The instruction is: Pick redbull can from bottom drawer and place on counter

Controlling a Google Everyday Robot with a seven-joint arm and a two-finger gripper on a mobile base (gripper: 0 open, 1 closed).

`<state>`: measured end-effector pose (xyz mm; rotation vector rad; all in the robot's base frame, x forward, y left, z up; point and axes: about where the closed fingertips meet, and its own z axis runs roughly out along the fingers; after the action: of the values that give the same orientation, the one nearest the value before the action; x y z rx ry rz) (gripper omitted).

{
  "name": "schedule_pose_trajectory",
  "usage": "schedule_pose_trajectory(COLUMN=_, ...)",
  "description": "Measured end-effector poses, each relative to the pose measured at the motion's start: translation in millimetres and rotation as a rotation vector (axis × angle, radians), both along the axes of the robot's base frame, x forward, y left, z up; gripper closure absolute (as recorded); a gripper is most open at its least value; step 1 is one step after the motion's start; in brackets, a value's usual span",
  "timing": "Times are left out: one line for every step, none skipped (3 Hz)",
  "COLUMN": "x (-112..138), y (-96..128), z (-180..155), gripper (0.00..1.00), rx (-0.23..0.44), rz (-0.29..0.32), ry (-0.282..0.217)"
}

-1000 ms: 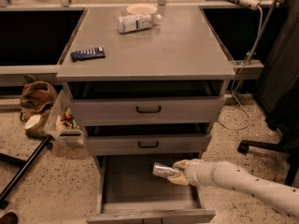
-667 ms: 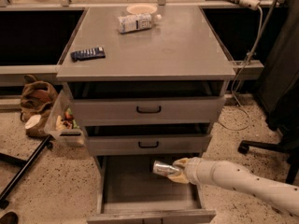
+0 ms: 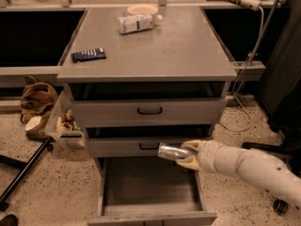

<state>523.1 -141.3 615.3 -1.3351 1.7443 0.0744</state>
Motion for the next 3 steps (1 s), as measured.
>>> schedule_pose_trajectory(x=-9, y=-6, z=109, gripper=1.00, rx=0.023, rz=0.006, ry=-0.095)
schedule_pose_trajectory(x=1, y=-5, z=199, gripper=1.00, rx=0.040, rz=0.030, ry=-0.171)
schedule_pose_trajectory(x=1, y=-5, z=199, gripper=1.00, rx=0.040, rz=0.031, ry=-0.171)
